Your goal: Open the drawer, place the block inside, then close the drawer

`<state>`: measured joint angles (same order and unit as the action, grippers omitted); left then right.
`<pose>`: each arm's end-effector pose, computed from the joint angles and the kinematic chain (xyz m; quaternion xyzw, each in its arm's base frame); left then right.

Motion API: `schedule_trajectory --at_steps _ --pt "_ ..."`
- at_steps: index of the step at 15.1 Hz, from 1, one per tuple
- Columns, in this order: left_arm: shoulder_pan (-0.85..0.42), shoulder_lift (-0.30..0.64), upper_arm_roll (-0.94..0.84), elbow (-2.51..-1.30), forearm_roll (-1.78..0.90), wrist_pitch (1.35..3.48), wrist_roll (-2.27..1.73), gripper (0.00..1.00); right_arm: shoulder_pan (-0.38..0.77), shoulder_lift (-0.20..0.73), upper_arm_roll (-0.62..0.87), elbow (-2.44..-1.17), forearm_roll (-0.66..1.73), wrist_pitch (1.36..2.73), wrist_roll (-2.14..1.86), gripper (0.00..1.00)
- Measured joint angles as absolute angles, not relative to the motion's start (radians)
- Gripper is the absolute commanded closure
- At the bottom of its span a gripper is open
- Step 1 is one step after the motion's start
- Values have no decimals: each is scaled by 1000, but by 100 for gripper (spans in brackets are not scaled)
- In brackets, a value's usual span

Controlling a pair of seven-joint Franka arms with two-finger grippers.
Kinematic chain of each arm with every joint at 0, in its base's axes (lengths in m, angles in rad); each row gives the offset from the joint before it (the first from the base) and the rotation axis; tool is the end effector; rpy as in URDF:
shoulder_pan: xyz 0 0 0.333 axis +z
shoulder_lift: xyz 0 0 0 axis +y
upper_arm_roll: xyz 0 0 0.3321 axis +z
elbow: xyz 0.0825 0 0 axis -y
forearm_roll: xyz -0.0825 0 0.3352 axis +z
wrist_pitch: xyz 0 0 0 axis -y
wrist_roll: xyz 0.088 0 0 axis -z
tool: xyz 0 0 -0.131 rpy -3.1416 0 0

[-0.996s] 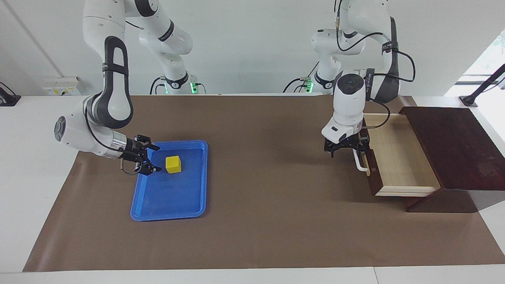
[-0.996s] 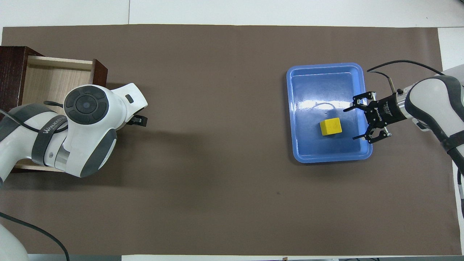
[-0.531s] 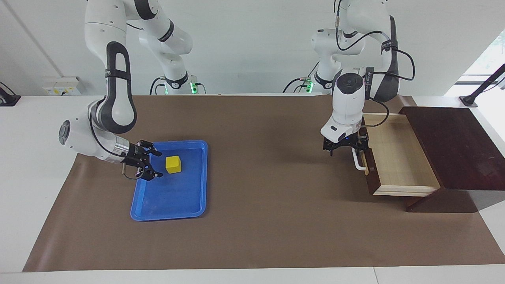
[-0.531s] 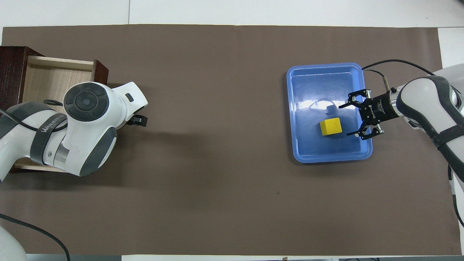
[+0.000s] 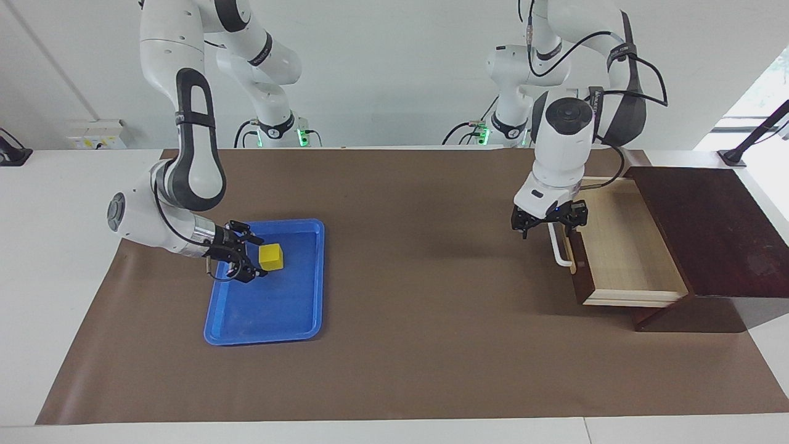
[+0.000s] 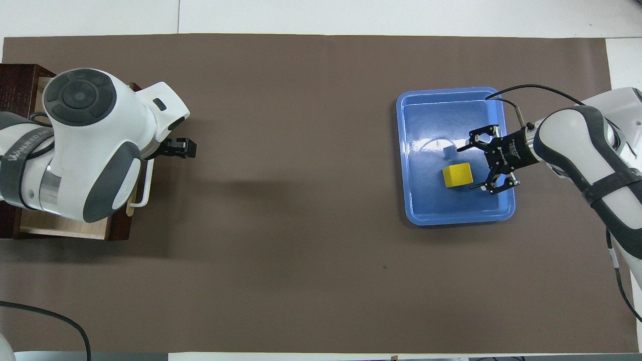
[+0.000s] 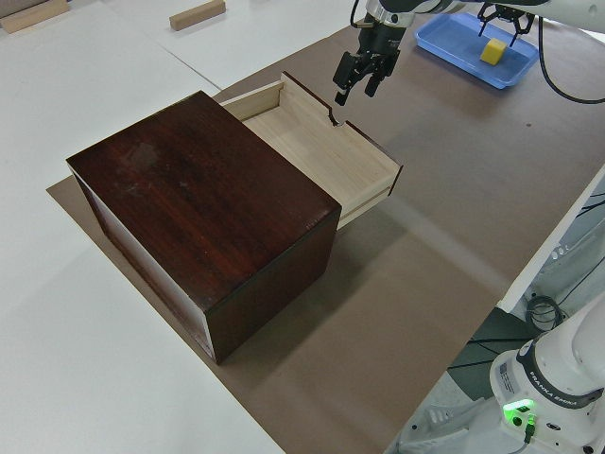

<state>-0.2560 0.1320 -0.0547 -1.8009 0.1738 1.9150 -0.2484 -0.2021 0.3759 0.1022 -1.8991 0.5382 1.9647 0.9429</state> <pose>0.5331 -0.1528 0.4785 -0.9951 0.0608 -0.0131 0.0772 0.5610 -0.0147 0.3179 -0.7524 0.5926 0.2370 0.1625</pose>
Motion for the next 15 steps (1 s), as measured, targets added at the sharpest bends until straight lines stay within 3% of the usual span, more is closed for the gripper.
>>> schedule_trajectory --at_steps 4,7,8,10,13,15 --pt "-246 123 -47 -1675 57 1797 -447 0 -202 376 102 -1908 538 1968 937 0" --pt "-237 92 -44 -1656 6 1758 -658 0 -202 376 102 -1911 538 1968 936 0" --pt "-236 83 -43 -1656 -4 1750 -734 0 -202 376 102 -1912 538 1969 930 5" --pt "-236 78 -44 -1657 -22 1747 -887 0 -202 376 102 -1916 538 1969 917 38" --pt "-237 78 -53 -1658 -36 1743 -1083 0 -202 376 102 -1919 538 1969 912 99" --pt "-246 78 -59 -1658 -38 1740 -1179 0 -201 376 102 -1919 538 1969 912 100"
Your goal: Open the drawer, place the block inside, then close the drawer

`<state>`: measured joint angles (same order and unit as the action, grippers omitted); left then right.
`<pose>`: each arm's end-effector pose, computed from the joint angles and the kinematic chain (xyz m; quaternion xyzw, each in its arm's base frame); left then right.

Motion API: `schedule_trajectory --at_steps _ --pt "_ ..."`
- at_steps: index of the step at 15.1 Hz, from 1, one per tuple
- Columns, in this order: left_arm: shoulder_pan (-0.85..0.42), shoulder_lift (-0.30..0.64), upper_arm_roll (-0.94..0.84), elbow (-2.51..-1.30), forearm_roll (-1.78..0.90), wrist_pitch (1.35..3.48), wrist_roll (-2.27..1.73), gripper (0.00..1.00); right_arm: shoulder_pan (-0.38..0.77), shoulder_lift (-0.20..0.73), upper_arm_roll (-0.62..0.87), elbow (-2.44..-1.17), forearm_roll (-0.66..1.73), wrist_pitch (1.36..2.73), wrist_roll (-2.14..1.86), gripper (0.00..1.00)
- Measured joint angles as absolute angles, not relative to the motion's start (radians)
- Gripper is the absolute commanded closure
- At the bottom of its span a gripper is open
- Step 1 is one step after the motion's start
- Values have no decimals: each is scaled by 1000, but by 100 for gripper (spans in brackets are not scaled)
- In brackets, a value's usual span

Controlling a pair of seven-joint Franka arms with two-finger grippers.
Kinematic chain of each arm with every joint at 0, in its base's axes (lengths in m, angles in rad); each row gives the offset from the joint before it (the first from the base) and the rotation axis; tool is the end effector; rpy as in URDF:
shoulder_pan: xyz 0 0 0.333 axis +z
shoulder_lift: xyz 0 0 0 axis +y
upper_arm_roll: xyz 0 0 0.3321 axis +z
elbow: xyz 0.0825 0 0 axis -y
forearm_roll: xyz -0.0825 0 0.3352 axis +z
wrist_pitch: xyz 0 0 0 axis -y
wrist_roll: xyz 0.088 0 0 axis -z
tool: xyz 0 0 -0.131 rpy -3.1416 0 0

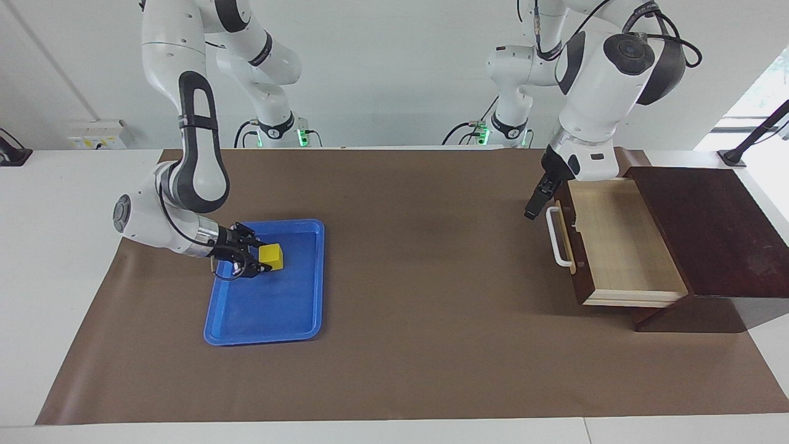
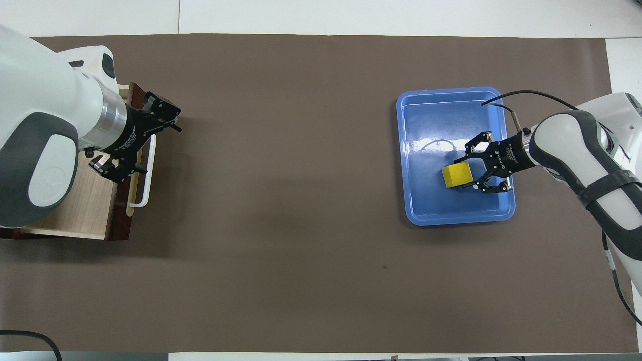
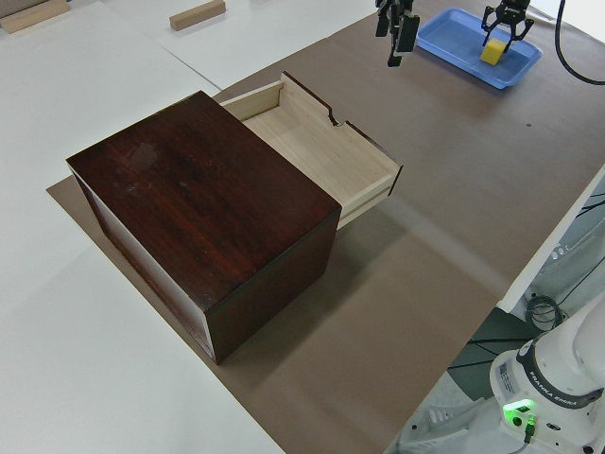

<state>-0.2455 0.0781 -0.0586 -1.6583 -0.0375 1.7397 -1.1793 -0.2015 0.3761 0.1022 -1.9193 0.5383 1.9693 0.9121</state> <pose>0.5150 -0.1650 0.5532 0.9042 0.4266 -0.0128 0.0165 0.5556 -0.0138 0.3107 -0.7593 0.5826 0.2409 0.1615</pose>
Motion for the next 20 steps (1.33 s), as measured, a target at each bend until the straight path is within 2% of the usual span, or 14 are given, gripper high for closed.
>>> schedule_trajectory --at_steps 7,12,16,20 --pt "-260 78 -67 -1665 -38 1737 -1456 0 -200 376 102 -1910 538 1973 912 100" --pt "-260 76 -66 -1673 -38 1740 -1548 0 -181 355 116 -1828 540 1973 910 100" --pt "-261 76 -68 -1676 -39 1758 -1701 0 -94 330 124 -1765 549 1973 988 100" --pt "-276 76 -69 -1687 -58 1791 -1823 0 40 327 127 -1663 551 1973 1206 100"
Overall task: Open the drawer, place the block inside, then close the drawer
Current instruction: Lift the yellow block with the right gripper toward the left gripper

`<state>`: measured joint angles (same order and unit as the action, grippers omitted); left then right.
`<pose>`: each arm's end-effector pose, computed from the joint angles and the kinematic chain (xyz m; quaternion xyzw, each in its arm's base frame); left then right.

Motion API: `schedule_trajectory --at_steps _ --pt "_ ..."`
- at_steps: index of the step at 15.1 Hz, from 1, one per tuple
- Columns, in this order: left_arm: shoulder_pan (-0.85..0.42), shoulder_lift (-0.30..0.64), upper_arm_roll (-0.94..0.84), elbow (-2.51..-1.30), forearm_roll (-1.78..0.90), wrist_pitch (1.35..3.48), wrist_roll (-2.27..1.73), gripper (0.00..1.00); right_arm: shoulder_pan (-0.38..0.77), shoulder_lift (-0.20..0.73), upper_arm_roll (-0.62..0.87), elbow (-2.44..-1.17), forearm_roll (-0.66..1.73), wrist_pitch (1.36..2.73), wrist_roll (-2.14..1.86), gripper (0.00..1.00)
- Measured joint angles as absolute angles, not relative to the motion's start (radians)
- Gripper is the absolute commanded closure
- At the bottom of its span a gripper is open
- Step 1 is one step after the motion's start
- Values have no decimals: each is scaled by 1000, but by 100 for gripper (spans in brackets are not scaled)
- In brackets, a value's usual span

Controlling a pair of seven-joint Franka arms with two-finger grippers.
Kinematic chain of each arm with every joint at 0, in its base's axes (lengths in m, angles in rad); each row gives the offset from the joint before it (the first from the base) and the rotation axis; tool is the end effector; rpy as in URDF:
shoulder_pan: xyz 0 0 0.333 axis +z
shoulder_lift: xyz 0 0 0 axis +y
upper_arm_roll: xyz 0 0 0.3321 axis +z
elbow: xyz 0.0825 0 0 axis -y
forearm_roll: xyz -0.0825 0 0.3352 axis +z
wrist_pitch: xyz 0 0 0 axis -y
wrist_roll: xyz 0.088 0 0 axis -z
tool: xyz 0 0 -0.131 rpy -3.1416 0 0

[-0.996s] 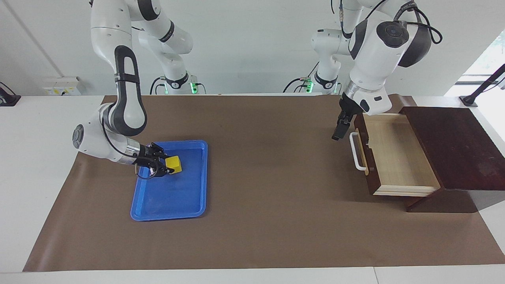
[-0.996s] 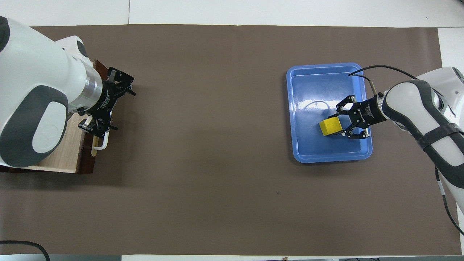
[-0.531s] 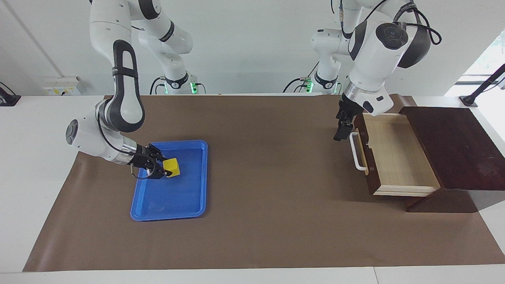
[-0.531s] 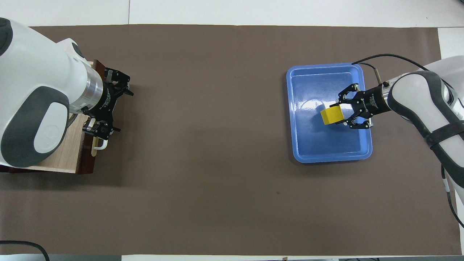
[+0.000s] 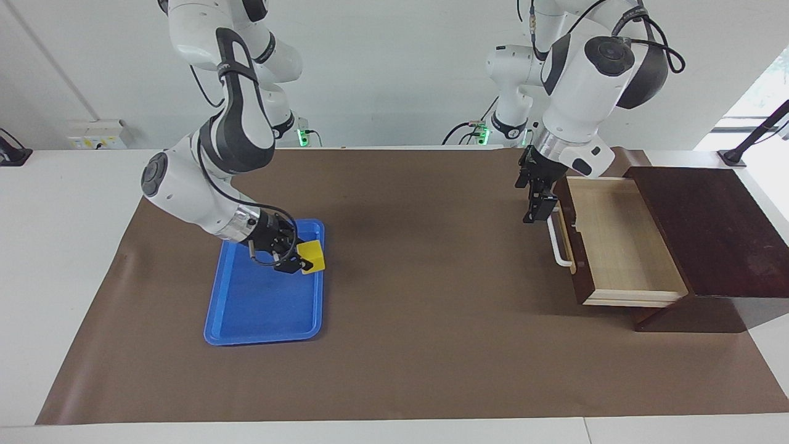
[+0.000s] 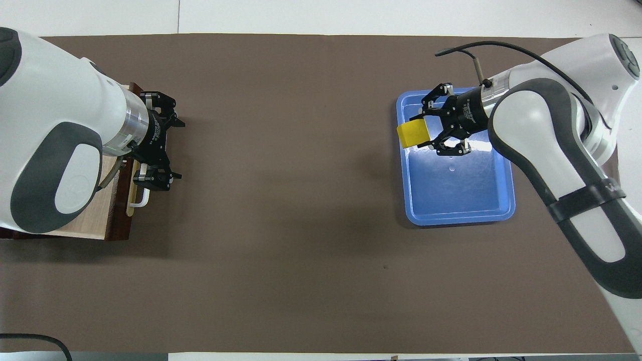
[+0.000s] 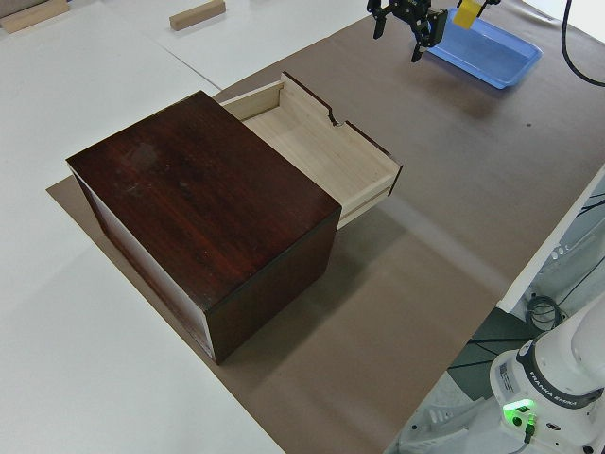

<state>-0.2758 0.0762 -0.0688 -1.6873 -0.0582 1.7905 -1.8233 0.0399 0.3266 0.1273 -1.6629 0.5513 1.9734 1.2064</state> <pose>0.5101 -0.1885 0.5464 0.7344 0.6779 -0.0211 0.0265 0.6009 0.1385 0.4427 -0.7750 0.5716 0.1768 0.2032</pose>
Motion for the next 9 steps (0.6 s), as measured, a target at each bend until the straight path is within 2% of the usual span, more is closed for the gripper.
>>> schedule_trajectory --at_steps 3,9 --pt "-304 76 -70 -1706 -60 1798 -1905 0 132 327 128 -1639 552 1990 1332 100" --pt "-405 76 -72 -1729 -64 1829 -2110 0 296 340 129 -1612 553 2107 1608 100"
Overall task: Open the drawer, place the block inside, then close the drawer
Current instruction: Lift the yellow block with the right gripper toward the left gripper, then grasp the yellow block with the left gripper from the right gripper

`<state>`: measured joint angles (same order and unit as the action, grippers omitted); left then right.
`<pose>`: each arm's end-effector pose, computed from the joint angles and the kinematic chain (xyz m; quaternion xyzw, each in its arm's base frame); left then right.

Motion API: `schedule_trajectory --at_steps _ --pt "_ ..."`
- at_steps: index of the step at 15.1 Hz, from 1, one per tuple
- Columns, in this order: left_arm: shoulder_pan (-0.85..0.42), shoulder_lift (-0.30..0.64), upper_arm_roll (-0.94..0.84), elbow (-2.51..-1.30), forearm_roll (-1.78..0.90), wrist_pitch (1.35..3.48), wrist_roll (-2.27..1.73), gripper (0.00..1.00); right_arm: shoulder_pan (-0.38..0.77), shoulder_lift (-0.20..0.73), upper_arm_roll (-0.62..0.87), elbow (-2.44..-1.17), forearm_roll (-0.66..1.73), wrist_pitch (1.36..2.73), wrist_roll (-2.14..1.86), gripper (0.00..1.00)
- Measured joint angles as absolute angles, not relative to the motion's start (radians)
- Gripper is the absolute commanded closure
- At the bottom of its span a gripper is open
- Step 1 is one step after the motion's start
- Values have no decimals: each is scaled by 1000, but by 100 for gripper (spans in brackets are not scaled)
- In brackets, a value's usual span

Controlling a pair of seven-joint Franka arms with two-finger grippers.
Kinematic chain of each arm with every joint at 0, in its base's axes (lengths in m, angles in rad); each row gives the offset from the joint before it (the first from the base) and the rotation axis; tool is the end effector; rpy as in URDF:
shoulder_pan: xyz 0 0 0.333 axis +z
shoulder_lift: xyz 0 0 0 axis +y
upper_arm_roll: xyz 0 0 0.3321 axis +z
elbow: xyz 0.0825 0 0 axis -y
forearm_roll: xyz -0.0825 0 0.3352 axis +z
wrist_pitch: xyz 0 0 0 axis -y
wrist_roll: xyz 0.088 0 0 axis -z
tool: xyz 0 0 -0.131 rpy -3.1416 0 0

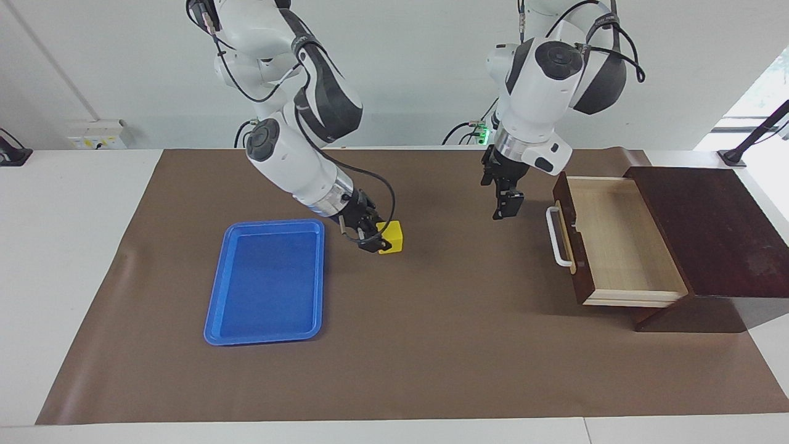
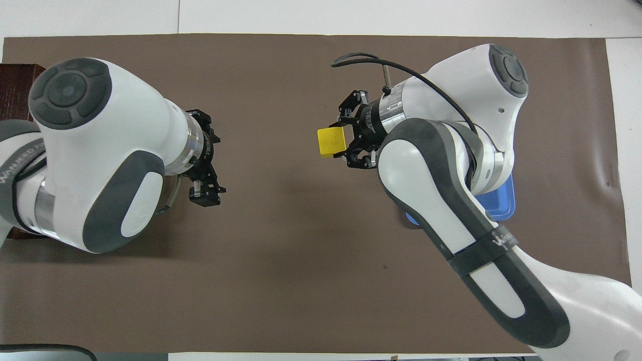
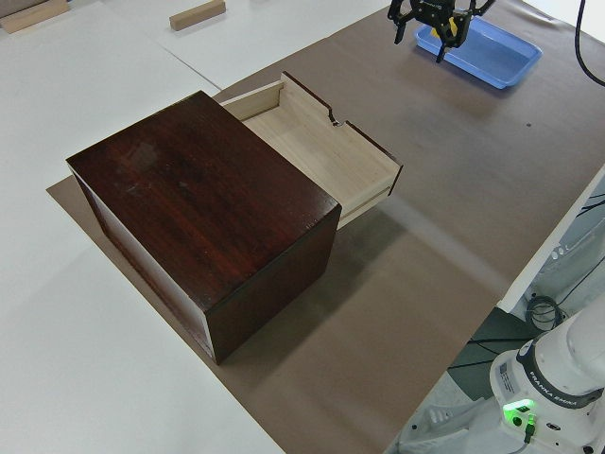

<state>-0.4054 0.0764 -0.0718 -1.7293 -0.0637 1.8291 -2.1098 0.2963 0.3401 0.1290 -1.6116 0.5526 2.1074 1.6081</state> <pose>0.4806 -0.2546 0.5315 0.6787 0.7335 -0.0291 0.0205 0.5738 0.2874 0.4672 -0.7212 0.6356 0.1862 0.2027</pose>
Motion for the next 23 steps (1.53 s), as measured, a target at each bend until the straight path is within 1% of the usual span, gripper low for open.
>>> schedule_trajectory --at_steps 2,4,7,9,13,17,23 --pt "-452 78 -73 -1734 -68 1858 -2186 0 330 345 129 -1605 553 2138 1662 100" --pt "-478 95 -74 -1733 -101 1907 -2237 0 342 348 129 -1602 553 2141 1683 100" --pt "-500 151 -73 -1725 -138 2009 -2297 0 343 350 126 -1600 572 2141 1710 100" --pt "-513 196 -73 -1694 -143 2058 -2319 0 343 351 123 -1599 589 2140 1711 100" --pt "-536 260 -73 -1589 -117 2059 -2316 0 344 351 124 -1599 589 2140 1711 100" --pt "-579 284 -73 -1579 -90 2057 -2294 0 344 351 124 -1599 589 2140 1711 100" --pt "-584 301 -70 -1579 -85 2043 -2277 0 344 360 122 -1601 589 2136 1711 100"
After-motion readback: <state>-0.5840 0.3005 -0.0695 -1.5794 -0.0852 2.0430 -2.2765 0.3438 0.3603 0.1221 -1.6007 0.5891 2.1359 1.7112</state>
